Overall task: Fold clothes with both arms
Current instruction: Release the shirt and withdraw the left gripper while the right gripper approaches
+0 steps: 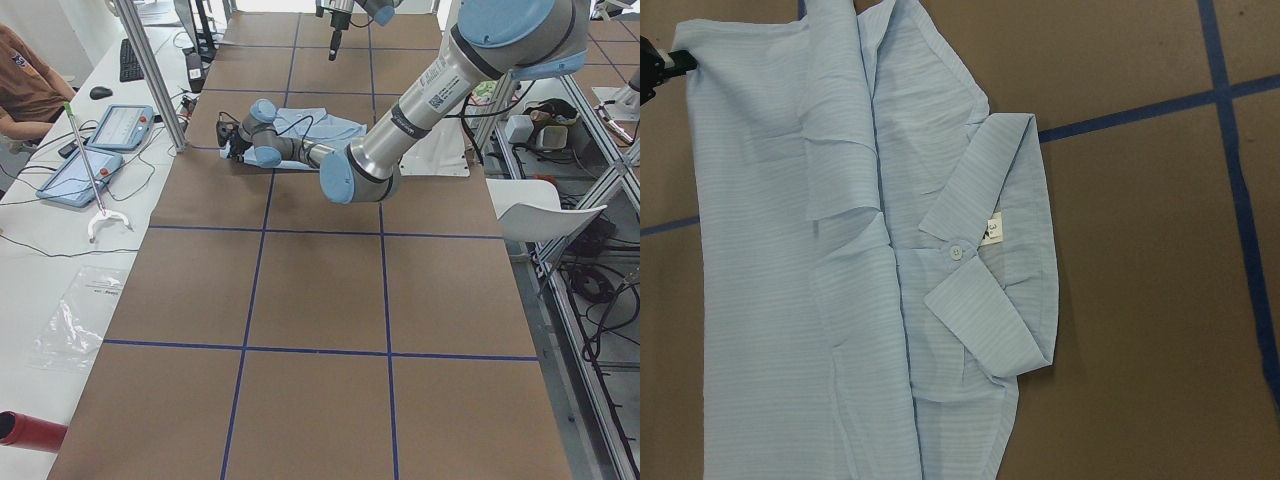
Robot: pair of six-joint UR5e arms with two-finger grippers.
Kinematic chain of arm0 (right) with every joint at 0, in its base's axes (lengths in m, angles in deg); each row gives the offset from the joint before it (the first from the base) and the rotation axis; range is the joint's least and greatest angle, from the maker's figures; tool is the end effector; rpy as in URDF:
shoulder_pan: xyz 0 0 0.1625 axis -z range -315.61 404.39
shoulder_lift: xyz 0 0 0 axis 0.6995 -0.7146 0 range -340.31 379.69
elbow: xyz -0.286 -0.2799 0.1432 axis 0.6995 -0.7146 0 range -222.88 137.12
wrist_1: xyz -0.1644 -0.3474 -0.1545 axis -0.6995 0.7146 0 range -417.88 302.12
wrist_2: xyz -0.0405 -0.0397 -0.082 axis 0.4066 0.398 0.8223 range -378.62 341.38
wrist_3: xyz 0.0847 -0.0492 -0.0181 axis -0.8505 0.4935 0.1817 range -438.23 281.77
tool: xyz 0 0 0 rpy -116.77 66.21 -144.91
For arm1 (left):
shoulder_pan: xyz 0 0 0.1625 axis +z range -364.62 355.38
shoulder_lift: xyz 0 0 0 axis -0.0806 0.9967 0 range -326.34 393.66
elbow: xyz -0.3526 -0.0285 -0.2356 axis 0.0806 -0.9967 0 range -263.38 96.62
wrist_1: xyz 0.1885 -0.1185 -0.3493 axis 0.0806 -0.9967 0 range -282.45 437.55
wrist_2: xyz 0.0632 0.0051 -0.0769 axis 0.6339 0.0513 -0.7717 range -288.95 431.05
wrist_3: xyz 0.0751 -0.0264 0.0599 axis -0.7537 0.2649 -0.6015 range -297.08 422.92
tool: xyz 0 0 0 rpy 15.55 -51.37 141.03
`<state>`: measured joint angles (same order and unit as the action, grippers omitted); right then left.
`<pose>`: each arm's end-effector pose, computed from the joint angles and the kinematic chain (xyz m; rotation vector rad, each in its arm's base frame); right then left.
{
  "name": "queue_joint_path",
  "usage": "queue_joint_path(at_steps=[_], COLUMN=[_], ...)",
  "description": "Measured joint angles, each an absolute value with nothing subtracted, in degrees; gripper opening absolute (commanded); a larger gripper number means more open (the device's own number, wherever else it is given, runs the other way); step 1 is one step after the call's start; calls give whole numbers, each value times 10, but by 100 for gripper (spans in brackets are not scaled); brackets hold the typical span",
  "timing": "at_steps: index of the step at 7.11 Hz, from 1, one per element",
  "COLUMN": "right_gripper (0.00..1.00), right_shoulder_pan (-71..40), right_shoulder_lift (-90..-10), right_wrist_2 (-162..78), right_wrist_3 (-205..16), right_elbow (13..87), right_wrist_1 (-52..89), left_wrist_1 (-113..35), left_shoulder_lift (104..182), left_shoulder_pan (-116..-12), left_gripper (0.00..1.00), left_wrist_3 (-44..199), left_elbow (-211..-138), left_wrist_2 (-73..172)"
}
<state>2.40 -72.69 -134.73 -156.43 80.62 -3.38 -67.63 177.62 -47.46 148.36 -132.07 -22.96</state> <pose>-0.2670 -0.3606 0.3283 0.1571 -1.1986 0.1965 0.5418 -0.6747 0.2719 0.4254 1.1243 -0.5457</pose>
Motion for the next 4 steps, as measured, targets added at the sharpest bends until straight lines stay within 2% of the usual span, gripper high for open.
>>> queue_joint_path(at_steps=[4], right_gripper=[100], right_shoulder_pan=[29], right_shoulder_lift=[-681], right_wrist_2=[-1344], right_wrist_3=[-1561], right_elbow=[778], right_wrist_1=[-27], left_wrist_1=[-683], left_shoulder_lift=[1767], left_shoulder_pan=[-490], left_gripper=[100], left_wrist_3=[1440], left_elbow=[-1327], left_wrist_2=[-236])
